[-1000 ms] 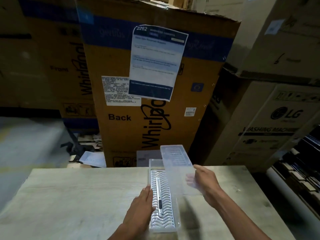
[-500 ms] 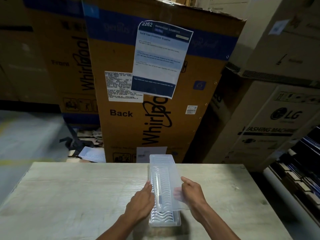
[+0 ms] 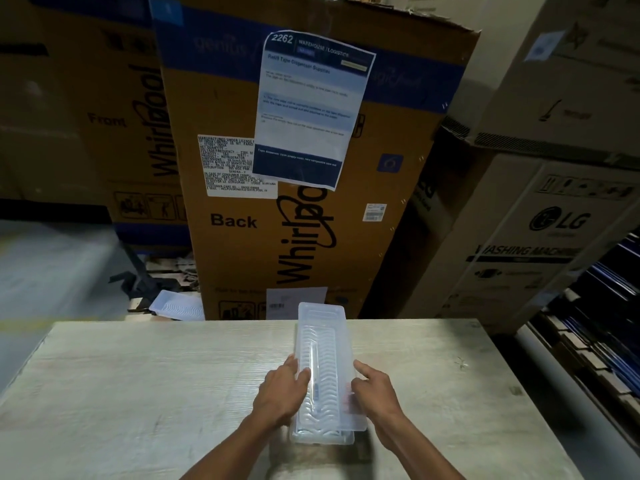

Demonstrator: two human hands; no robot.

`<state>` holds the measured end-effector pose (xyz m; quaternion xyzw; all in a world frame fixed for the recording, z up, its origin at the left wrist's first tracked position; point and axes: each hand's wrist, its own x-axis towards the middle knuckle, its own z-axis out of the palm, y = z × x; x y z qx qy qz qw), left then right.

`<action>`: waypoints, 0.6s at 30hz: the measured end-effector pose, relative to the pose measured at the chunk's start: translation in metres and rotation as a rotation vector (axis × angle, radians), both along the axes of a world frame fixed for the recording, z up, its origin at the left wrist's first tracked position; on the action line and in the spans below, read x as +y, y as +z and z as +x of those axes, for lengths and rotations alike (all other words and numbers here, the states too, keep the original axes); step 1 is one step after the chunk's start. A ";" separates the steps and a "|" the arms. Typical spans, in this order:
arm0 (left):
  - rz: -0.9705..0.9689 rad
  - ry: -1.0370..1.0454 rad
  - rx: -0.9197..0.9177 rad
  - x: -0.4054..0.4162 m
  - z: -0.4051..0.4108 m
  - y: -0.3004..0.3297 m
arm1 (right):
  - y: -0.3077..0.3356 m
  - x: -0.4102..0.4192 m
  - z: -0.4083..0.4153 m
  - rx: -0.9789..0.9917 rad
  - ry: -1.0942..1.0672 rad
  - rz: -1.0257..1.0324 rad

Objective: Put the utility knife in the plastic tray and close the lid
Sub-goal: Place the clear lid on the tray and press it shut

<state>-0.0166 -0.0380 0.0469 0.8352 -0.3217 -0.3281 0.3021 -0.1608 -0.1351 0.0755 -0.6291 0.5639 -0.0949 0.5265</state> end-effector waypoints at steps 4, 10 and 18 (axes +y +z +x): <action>-0.035 0.003 0.024 0.000 0.000 -0.001 | -0.001 0.006 -0.005 0.066 0.110 -0.060; -0.053 0.055 0.038 -0.001 0.003 -0.014 | -0.015 0.002 0.001 0.113 0.188 -0.097; -0.084 0.142 0.010 0.001 -0.001 -0.022 | -0.038 -0.006 0.002 0.252 0.252 -0.167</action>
